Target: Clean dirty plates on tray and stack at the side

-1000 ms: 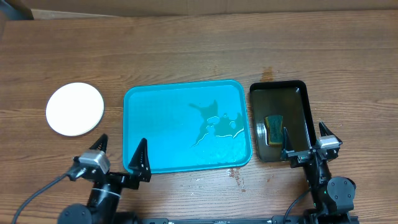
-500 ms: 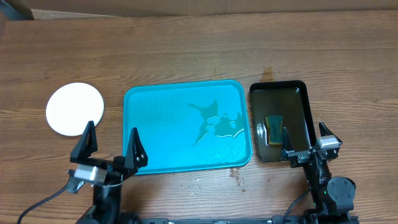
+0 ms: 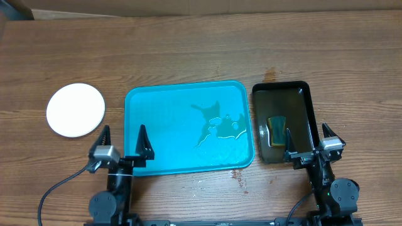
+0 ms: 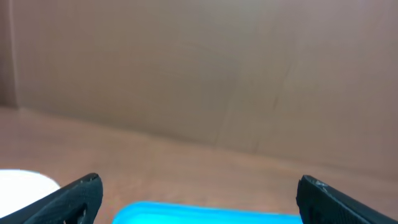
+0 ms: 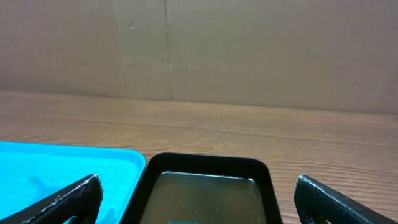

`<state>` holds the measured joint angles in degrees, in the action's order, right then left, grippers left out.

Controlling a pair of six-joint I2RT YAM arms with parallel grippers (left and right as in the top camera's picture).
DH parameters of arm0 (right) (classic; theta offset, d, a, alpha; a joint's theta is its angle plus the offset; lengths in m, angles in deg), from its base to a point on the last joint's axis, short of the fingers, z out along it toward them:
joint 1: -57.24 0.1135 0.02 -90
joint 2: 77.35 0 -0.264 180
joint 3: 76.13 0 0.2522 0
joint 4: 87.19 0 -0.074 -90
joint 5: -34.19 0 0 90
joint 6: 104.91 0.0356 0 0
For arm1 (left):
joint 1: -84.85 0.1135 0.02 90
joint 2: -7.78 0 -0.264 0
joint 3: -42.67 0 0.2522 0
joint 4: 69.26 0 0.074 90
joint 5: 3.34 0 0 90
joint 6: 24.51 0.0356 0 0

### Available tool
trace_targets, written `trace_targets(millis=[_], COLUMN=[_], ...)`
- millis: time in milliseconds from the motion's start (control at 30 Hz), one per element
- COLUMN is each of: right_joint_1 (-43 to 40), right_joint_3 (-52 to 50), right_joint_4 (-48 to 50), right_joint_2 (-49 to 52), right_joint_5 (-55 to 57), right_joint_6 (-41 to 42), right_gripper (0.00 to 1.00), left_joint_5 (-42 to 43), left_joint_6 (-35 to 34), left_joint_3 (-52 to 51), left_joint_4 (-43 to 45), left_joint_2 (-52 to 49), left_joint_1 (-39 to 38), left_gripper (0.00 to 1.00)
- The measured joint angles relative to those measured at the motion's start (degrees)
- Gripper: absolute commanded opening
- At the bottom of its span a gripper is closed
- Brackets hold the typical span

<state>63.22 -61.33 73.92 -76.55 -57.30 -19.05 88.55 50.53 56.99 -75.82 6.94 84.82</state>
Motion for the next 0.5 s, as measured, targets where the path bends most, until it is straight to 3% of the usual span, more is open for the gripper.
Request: trace_targets(millis=[167,500], right_joint_1=[0.0,0.0], right_joint_3=[0.0,0.0], right_joint_4=[0.0,0.0], right_joint_2=[0.0,0.0], right_joint_5=[0.0,0.0], right_joint_6=[0.0,0.0], right_gripper=[1.00,1.00], left_joint_5=[-2.0,-3.0], left_joint_6=[0.8,11.8], left_joint_3=[-0.1,-0.1], left_joint_4=[-11.4,-11.7], left_joint_2=[0.0,0.1], left_joint_1=[0.0,0.0], left_gripper=[1.00,1.00])
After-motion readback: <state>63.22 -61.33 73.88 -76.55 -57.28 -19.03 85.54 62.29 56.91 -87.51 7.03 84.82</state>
